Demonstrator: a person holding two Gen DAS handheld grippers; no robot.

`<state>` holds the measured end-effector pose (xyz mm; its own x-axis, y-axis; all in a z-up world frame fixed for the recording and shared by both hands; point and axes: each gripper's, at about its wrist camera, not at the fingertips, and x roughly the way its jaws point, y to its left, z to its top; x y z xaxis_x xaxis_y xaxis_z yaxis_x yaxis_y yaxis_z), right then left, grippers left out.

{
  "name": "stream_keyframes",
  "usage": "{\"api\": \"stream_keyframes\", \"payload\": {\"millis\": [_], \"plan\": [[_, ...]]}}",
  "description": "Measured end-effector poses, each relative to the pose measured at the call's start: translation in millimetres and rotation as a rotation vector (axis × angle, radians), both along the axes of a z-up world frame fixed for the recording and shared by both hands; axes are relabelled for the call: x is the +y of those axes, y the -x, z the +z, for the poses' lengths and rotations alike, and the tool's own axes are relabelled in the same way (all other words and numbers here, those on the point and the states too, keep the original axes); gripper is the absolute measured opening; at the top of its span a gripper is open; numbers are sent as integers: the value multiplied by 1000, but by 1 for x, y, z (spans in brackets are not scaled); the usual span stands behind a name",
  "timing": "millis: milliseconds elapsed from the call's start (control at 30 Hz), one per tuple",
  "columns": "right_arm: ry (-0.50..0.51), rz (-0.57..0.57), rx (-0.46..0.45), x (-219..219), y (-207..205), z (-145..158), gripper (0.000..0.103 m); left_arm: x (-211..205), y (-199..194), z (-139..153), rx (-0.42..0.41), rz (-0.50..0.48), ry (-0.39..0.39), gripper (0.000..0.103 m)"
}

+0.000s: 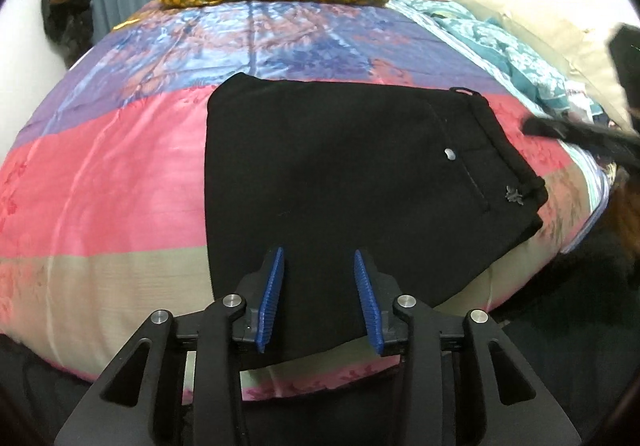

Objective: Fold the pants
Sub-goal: 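Carry the folded trousers with the right gripper and lower onto the quilt, then open the right gripper to release the trousers on the quilt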

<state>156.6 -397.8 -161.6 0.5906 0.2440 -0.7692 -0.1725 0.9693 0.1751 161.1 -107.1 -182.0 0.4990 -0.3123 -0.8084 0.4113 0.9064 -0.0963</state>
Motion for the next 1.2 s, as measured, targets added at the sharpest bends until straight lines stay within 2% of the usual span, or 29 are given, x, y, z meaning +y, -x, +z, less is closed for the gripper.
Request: {"api": "stream_keyframes", "payload": {"millis": [67,167,200,233,300,400,500,633,700,800,967,1100,1133,1167,1200], "plan": [[2,22,24,12,17,-5,7,-3,0,-1,-1,2,-14,39],[55,-14,120,19,22,-36,6,-7,1,-1,-2,0,-37,39],[42,-35,170,15,23,-51,6,-7,1,-2,2,-1,-41,39],[8,-49,181,12,24,-56,6,-7,1,-2,5,-1,-47,39],[-26,-79,171,10,27,-58,6,-8,2,-2,3,-4,-59,39],[10,-76,169,15,29,-58,6,-9,2,-3,6,-3,-66,40],[6,-75,169,13,26,-61,6,-10,3,-2,12,-12,-65,45],[-34,-96,165,10,26,-65,6,-12,3,0,29,-30,-50,60],[-40,-107,160,10,28,-66,6,-13,-2,5,45,-35,-16,62],[-17,-110,151,14,30,-65,6,-17,-22,16,43,-43,38,64],[-32,-124,142,13,33,-67,6,-36,-77,18,11,-35,29,65],[-80,-141,143,8,34,-69,5,-47,-138,-17,87,71,-59,67],[-81,-141,144,9,34,-69,5,-46,-150,-22,101,104,-69,72],[-79,-139,142,9,34,-69,5,-43,-159,-24,112,140,-51,77],[-77,-139,142,10,34,-69,5,-38,-164,-20,117,174,-21,78]]}}
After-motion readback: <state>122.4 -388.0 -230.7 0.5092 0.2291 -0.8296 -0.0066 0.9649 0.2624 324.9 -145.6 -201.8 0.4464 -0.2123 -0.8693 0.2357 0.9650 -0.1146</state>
